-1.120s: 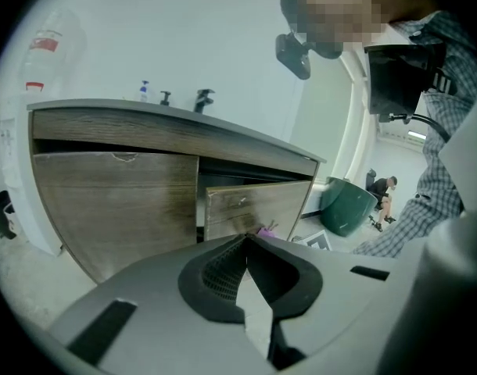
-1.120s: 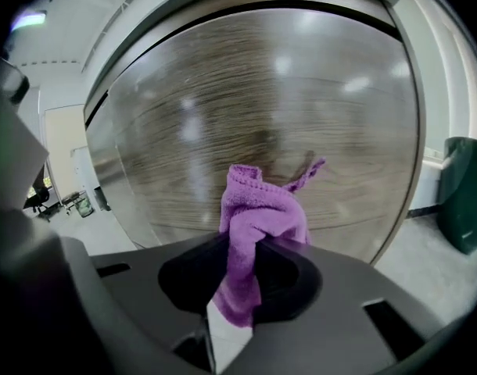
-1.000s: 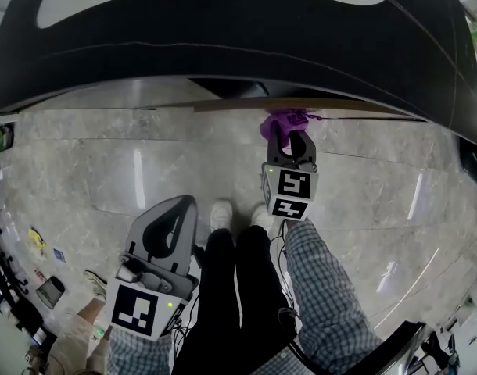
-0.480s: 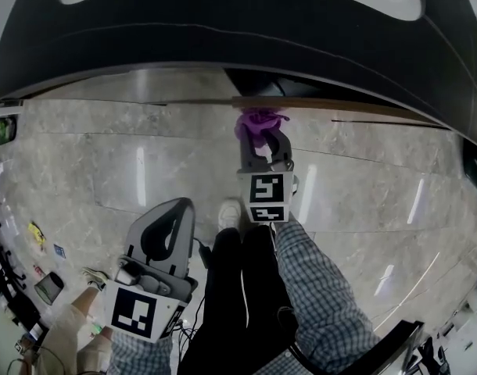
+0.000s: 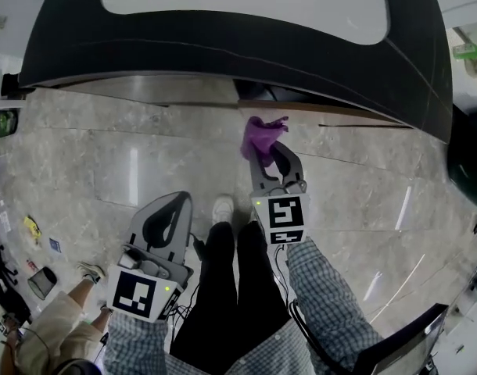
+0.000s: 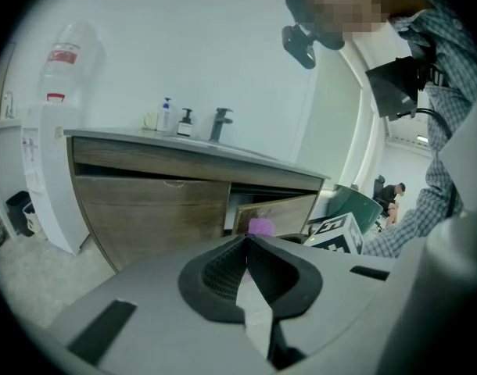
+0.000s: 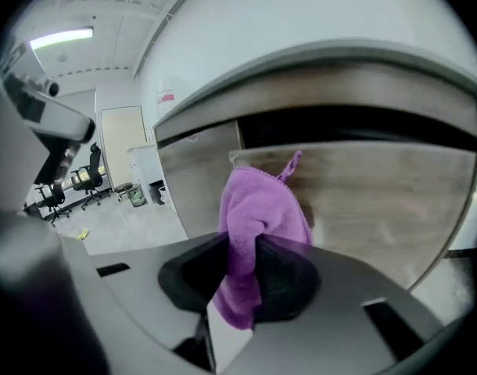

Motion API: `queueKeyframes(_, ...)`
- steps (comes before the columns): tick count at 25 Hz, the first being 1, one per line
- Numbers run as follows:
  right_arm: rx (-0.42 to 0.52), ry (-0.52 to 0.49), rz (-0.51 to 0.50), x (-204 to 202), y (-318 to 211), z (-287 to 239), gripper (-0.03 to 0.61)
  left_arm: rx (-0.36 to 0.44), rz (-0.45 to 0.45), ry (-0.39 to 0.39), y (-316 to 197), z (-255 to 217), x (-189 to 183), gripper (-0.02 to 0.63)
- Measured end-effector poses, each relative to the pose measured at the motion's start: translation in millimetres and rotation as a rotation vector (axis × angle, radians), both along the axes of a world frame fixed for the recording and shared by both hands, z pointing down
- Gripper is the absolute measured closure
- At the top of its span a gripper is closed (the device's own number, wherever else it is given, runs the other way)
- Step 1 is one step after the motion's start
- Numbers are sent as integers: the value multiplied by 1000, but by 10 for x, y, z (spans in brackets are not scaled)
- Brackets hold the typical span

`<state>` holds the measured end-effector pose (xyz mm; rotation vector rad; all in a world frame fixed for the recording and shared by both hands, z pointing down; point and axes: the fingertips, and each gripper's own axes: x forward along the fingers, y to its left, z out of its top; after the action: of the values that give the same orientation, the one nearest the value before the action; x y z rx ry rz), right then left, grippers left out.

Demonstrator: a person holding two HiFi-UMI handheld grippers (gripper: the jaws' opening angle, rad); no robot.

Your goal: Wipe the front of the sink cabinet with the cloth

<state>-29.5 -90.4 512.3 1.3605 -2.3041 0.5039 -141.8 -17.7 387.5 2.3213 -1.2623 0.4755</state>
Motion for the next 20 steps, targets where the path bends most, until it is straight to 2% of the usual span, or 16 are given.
queueKeyframes(7, 24, -15, 83, 474, 315, -1339, 488, 24, 72, 11, 92, -828, 192, 603)
queueKeyframes(11, 43, -24, 128, 602, 526, -1996, 489, 70, 106, 22, 197, -1366, 262, 603)
queueKeyframes(20, 99, -65, 251, 792, 934, -3001, 488, 130, 192, 41, 552, -2127, 351, 603)
